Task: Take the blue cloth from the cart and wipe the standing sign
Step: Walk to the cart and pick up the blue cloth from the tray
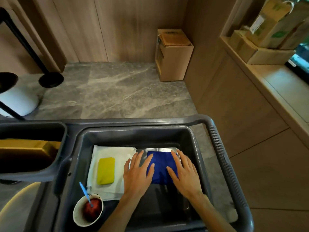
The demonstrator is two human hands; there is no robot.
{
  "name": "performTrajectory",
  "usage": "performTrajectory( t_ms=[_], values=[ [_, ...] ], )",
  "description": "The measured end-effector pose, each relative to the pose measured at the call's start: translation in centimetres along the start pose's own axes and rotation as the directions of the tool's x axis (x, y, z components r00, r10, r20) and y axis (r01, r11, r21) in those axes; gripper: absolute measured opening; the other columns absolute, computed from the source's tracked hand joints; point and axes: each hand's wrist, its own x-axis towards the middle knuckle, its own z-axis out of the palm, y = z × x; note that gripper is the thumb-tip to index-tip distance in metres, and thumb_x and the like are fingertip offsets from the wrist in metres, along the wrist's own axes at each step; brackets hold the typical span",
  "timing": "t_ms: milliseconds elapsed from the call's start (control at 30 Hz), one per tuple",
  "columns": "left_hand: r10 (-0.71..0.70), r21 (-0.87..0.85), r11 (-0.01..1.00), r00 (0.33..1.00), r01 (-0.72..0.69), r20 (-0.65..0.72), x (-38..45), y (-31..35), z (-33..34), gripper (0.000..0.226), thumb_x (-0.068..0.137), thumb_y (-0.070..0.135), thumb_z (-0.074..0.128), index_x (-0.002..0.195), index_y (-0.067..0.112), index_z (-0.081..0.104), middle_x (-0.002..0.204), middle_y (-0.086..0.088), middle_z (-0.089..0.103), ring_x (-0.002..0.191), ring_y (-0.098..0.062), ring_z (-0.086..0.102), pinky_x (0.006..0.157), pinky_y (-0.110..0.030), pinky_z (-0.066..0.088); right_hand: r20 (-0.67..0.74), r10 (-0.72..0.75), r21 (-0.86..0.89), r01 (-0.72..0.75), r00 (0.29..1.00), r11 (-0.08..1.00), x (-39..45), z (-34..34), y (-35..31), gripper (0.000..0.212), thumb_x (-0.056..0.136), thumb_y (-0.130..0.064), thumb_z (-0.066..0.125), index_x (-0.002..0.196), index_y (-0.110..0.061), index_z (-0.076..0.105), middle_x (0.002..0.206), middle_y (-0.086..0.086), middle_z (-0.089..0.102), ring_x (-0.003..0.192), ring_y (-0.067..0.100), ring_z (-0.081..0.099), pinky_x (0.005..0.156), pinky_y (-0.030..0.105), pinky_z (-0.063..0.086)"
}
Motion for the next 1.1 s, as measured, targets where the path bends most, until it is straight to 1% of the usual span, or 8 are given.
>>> performTrajectory(
  t_ms=[133, 200, 267, 333, 533, 733, 900, 1100],
  values=[
    [0.005, -0.029, 1.000, 1.000, -0.005, 0.028, 1.3, -1.6, 2.1, 0.041, 0.099, 0.043, 0.054, 0.137, 0.029, 0.060, 0.142, -0.004, 0.057, 0.132, -0.023, 0.051, 0.108, -0.039, 0.042, 0.007, -0.002, 0.056, 0.002, 1.000, 0.998, 1.4, 1.3, 1.2, 0.068, 0.097, -0.064, 0.036, 0.158, -0.042, 0.012, 0.166, -0.009, 0.017, 0.150, 0.014, 0.025, 0.119, 0.039, 0.030],
    [-0.024, -0.035, 0.999, 0.998, 0.027, 0.064, 1.7, -2.1, 2.7, 0.042, 0.099, 0.046, 0.051, 0.138, 0.031, 0.059, 0.133, -0.003, 0.058, 0.121, -0.018, 0.053, 0.096, -0.029, 0.044, 0.038, -0.014, 0.067, 0.012, 0.999, 0.998, 1.8, 1.8, 1.8, 0.064, 0.099, -0.057, 0.043, 0.156, -0.041, 0.020, 0.163, -0.010, 0.021, 0.145, 0.012, 0.031, 0.117, 0.038, 0.037],
    [-0.044, -0.042, 0.998, 0.994, 0.048, 0.098, 2.1, -2.3, 3.5, 0.041, 0.098, 0.049, 0.051, 0.135, 0.032, 0.060, 0.118, 0.000, 0.056, 0.105, -0.014, 0.052, 0.082, -0.021, 0.039, 0.069, -0.024, 0.083, 0.018, 0.997, 0.996, 2.4, 2.5, 2.4, 0.058, 0.099, -0.051, 0.050, 0.152, -0.037, 0.033, 0.158, -0.008, 0.029, 0.137, 0.010, 0.041, 0.112, 0.033, 0.044],
    [-0.056, -0.047, 0.997, 0.989, 0.063, 0.138, 2.4, -2.3, 4.4, 0.041, 0.098, 0.052, 0.051, 0.134, 0.034, 0.060, 0.110, 0.001, 0.052, 0.098, -0.011, 0.047, 0.077, -0.019, 0.034, 0.088, -0.018, 0.112, 0.008, 0.996, 0.994, 3.0, 3.4, 3.0, 0.050, 0.098, -0.045, 0.056, 0.146, -0.031, 0.048, 0.150, -0.006, 0.039, 0.127, 0.008, 0.049, 0.107, 0.031, 0.048],
    [-0.040, -0.076, 0.995, 0.973, 0.058, 0.227, 3.4, -2.1, 7.4, 0.045, 0.095, 0.055, 0.054, 0.137, 0.037, 0.056, 0.112, 0.002, 0.046, 0.100, -0.013, 0.045, 0.081, -0.021, 0.038, 0.132, -0.011, 0.163, -0.011, 0.991, 0.987, 5.0, 6.1, 2.7, 0.044, 0.093, -0.039, 0.067, 0.135, -0.030, 0.059, 0.128, -0.007, 0.048, 0.117, 0.009, 0.050, 0.105, 0.030, 0.046],
    [-0.067, -0.049, 0.995, 0.964, 0.082, 0.256, 4.2, -2.0, 9.3, 0.046, 0.095, 0.053, 0.056, 0.139, 0.041, 0.053, 0.113, 0.002, 0.045, 0.102, -0.014, 0.044, 0.084, -0.022, 0.038, 0.174, -0.025, 0.094, 0.008, 0.984, 0.996, 6.8, 8.3, 2.1, 0.042, 0.090, -0.044, 0.067, 0.130, -0.041, 0.055, 0.120, -0.011, 0.040, 0.114, 0.007, 0.040, 0.099, 0.026, 0.029],
    [-0.095, 0.000, 0.995, 0.959, 0.099, 0.268, 4.1, -2.8, 9.3, 0.050, 0.094, 0.060, 0.053, 0.142, 0.049, 0.048, 0.113, 0.002, 0.045, 0.101, -0.012, 0.042, 0.082, -0.021, 0.033, 0.203, 0.008, 0.123, -0.033, 0.979, 0.992, 6.8, 8.0, 3.1, 0.043, 0.086, -0.048, 0.069, 0.125, -0.048, 0.052, 0.116, -0.016, 0.031, 0.109, 0.002, 0.031, 0.099, 0.028, 0.032],
    [-0.139, -0.036, 0.987, 0.948, 0.155, 0.286, 3.6, -3.7, 8.9, 0.053, 0.091, 0.061, 0.055, 0.143, 0.051, 0.045, 0.116, 0.004, 0.046, 0.104, -0.012, 0.042, 0.089, -0.024, 0.039, 0.225, 0.118, 0.324, -0.188, 0.967, 0.927, 6.1, 6.7, 3.8, 0.044, 0.085, -0.025, 0.079, 0.123, -0.036, 0.060, 0.125, -0.012, 0.030, 0.113, 0.003, 0.035, 0.101, 0.019, 0.037]
  ],
)
